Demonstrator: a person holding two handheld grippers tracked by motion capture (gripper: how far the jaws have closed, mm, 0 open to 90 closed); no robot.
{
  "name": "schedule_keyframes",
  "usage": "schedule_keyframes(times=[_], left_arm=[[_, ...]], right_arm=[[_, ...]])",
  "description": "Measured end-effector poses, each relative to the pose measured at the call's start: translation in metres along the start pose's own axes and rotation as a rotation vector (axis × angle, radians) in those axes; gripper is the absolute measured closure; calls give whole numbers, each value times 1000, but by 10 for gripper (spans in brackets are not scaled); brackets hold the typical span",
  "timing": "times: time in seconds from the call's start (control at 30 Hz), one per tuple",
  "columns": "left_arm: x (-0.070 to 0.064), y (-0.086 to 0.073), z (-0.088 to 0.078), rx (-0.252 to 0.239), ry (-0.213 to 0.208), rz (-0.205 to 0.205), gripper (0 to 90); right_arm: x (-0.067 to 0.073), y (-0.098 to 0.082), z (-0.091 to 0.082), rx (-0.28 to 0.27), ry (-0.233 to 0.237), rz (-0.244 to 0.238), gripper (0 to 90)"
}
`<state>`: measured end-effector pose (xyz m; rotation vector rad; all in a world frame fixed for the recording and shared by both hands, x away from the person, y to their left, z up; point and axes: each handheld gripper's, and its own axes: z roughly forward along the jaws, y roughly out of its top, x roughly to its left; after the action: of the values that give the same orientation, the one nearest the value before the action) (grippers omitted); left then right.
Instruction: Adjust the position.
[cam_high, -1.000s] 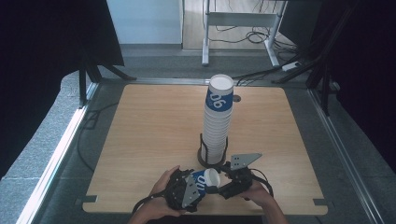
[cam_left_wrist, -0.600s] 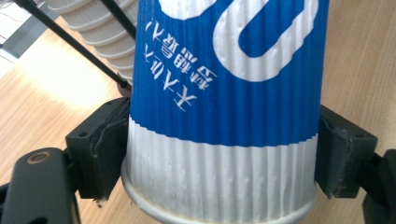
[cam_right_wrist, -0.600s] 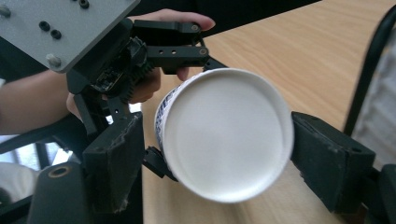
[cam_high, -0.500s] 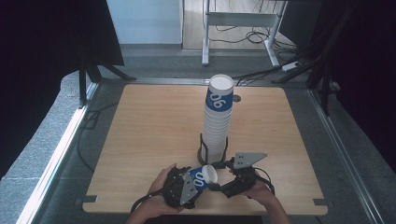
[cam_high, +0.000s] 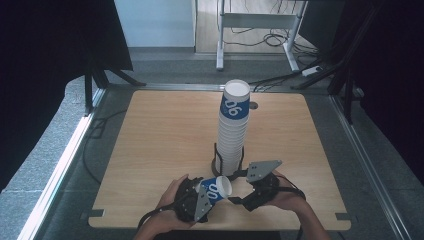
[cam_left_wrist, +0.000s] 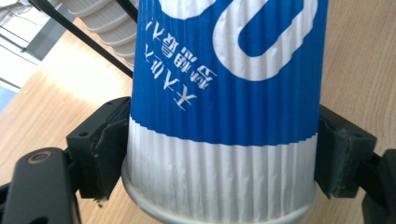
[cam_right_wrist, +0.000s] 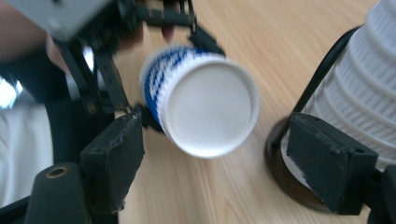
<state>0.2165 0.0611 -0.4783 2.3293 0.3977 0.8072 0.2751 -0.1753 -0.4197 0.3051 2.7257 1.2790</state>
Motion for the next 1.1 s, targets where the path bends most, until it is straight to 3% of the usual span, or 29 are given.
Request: schedule_keyframes(times=[0.17,0.27,0.5,0.6,0.63,0.73,0.77,0.87,0.9,0.93,1.0,1.1], left_arm=[[-5,2,1,8,6,31,169],[-9,2,5,42,27,77,169],[-15,3,10,58,31,104,169],[-17,4,10,63,40,119,169],[-19,5,10,76,50,143,168],[-23,7,11,72,54,146,168],[-24,8,10,86,59,175,169],[-26,9,12,72,59,156,168],[-25,10,11,98,58,181,168],[-27,9,13,76,61,158,168],[-26,9,13,104,56,177,167],[-26,9,14,99,59,162,156]], right_arm=[[1,11,4,106,-11,-60,190],[4,18,10,158,-4,-95,189],[7,23,31,284,9,-159,187],[8,22,40,319,25,-175,187],[9,23,44,338,34,-186,187],[10,25,49,358,49,-210,189],[12,27,54,392,56,-215,201],[13,29,60,433,62,-235,243],[13,29,62,444,69,-239,245],[13,28,63,452,68,-246,248],[13,28,64,459,72,-255,257],[12,28,64,463,76,-262,267]])
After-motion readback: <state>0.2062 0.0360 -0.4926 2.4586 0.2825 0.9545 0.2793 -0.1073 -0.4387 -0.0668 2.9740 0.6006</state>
